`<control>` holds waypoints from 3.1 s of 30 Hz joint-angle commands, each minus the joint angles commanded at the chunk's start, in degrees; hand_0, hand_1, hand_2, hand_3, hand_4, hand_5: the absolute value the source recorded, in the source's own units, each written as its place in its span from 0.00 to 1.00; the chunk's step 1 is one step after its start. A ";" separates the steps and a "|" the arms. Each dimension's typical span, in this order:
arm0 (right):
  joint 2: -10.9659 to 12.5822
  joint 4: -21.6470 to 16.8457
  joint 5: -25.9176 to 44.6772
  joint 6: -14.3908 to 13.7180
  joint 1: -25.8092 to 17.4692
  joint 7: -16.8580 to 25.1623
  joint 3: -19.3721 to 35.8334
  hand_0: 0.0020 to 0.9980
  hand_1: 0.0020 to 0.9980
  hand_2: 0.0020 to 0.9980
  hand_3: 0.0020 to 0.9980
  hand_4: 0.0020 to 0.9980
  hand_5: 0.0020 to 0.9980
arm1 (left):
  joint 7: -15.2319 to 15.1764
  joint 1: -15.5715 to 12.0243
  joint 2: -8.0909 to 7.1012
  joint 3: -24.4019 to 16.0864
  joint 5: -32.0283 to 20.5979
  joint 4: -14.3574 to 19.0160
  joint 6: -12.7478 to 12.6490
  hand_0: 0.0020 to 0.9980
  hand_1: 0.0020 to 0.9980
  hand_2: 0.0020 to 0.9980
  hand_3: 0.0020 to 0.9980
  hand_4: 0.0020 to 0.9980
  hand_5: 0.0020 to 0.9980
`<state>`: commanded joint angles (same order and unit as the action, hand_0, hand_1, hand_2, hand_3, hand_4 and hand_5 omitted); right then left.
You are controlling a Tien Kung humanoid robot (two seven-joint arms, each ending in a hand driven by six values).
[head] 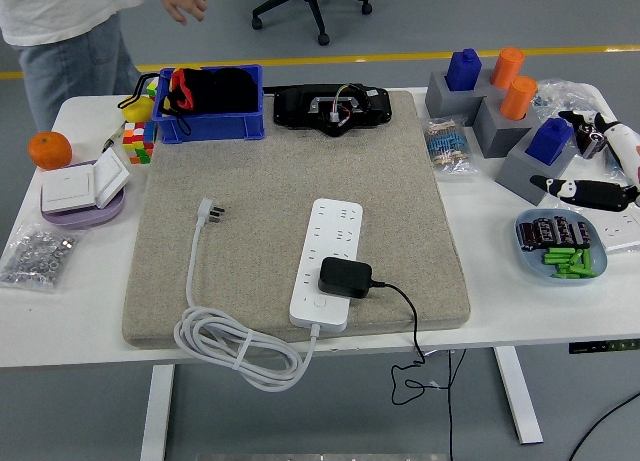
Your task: Press the white button,pick up the black plug,place it near the board,insert it into the board
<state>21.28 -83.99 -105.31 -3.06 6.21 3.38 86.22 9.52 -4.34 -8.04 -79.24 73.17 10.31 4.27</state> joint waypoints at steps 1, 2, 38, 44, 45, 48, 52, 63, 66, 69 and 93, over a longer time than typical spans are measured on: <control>-0.38 -0.12 -0.19 0.05 -1.10 -0.09 1.63 0.93 0.90 0.86 0.85 1.00 0.47 | -0.12 0.07 0.02 0.15 -0.14 0.00 -0.04 0.71 0.70 0.67 0.71 0.73 0.28; -0.69 -0.22 -0.29 0.08 -1.90 -0.13 2.98 0.93 0.90 0.86 0.85 1.00 0.47 | -0.22 0.14 0.03 0.33 -0.33 0.00 -0.07 0.71 0.70 0.67 0.71 0.73 0.28; -8.56 -6.89 0.83 -1.52 -9.82 0.84 26.42 0.92 0.86 0.82 0.82 1.00 0.78 | 2.91 5.97 0.57 0.04 1.71 0.00 -0.35 0.71 0.70 0.67 0.71 0.73 0.29; -8.60 -7.09 0.69 -1.51 -9.52 0.60 26.58 0.92 0.86 0.83 0.83 1.00 0.80 | 3.38 6.39 0.70 -0.88 2.86 0.00 -0.33 0.71 0.70 0.67 0.71 0.72 0.28; -8.58 -7.07 0.63 -1.39 -9.48 0.69 26.59 0.92 0.86 0.83 0.83 1.00 0.80 | 3.49 6.42 0.70 -1.22 3.21 0.00 -0.33 0.71 0.70 0.67 0.71 0.72 0.28; -8.47 -7.00 0.64 -1.13 -9.42 1.18 26.54 0.92 0.86 0.83 0.83 1.00 0.80 | 3.66 6.50 0.63 -1.82 3.78 0.00 -0.35 0.71 0.70 0.67 0.71 0.72 0.29; -8.30 -6.69 0.94 -0.62 -9.19 0.48 26.11 0.92 0.86 0.83 0.83 1.00 0.80 | 3.68 6.66 0.56 -2.04 3.91 0.00 -0.39 0.71 0.70 0.67 0.71 0.72 0.29; -7.89 -5.65 4.38 2.84 -9.85 -4.52 25.05 0.99 0.94 0.94 0.96 1.00 0.98 | 3.43 7.02 0.54 -0.71 2.96 0.00 -0.37 0.71 0.70 0.67 0.71 0.72 0.28; -7.96 -5.17 4.52 4.63 -10.02 -6.49 24.95 1.00 1.00 1.00 1.00 1.00 1.00 | 3.27 7.04 0.45 -0.50 2.67 0.00 -0.46 0.71 0.70 0.67 0.71 0.72 0.29; -7.79 -4.31 3.79 5.17 -9.63 -6.81 24.24 1.00 1.00 1.00 1.00 1.00 1.00 | 3.57 6.82 0.50 -0.98 3.11 0.00 -0.40 0.71 0.70 0.67 0.71 0.72 0.29; -7.08 -0.93 2.67 -3.48 -7.64 1.39 18.04 1.00 1.00 1.00 1.00 1.00 1.00 | 3.72 5.90 0.21 -1.75 3.79 0.00 -0.30 0.71 0.70 0.67 0.71 0.72 0.29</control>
<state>14.20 -84.92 -102.64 -6.54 -1.43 4.76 104.26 13.24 1.56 -7.83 -80.99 76.96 10.31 3.97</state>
